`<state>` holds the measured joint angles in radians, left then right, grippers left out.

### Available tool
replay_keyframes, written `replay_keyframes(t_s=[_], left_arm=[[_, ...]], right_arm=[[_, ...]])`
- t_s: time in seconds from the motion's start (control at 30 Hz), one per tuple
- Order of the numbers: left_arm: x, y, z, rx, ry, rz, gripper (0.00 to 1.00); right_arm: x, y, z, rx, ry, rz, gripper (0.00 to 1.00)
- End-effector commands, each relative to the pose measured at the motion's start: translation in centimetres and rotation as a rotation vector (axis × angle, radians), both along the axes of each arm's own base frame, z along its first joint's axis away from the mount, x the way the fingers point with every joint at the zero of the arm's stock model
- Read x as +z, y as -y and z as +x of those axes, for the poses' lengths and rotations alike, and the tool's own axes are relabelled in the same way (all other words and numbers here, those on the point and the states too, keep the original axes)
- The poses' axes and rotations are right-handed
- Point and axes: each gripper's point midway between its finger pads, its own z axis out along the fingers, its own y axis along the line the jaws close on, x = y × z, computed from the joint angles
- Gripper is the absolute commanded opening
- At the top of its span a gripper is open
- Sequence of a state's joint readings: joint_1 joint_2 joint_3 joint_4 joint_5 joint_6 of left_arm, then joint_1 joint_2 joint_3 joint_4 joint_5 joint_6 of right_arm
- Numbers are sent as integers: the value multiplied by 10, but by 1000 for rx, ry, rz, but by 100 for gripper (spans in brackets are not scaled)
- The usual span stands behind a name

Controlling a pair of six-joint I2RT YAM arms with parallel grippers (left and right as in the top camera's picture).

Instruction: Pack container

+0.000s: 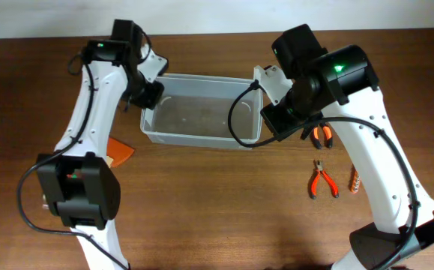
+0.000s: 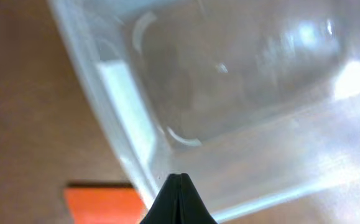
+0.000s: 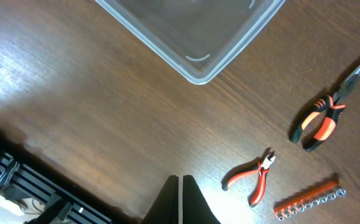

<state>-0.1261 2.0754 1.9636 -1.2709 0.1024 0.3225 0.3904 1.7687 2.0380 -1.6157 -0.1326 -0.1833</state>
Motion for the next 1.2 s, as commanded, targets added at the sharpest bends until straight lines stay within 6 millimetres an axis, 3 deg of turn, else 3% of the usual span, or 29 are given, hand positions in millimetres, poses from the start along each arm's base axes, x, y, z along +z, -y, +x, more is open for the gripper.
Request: replay_keyframes(t_s=[0.0, 0.43, 0.8, 0.93, 1.07, 1.13, 1.17], left_arm=[[-8, 22, -17, -44, -65, -24, 2], [-61, 21, -68, -43, -271, 9, 2], [-70, 19, -88, -19, -349, 22, 2], [-70, 21, -77, -20, -305, 14, 2], [-55, 26, -48, -23, -190, -3, 2], [-35, 27, -28, -21, -111, 1, 2], [-23, 27, -18, -20, -69, 5, 2]], right_arm=[[-1, -1, 1, 1, -4, 10, 4], [-2, 1, -1, -1, -10, 1, 4], [-2, 1, -1, -1, -10, 0, 4], [-2, 1, 0, -2, -6, -2, 4], [0, 1, 10, -6, 37, -1, 4], [3, -3, 18, -6, 71, 13, 11], [5, -5, 23, -6, 93, 21, 20]])
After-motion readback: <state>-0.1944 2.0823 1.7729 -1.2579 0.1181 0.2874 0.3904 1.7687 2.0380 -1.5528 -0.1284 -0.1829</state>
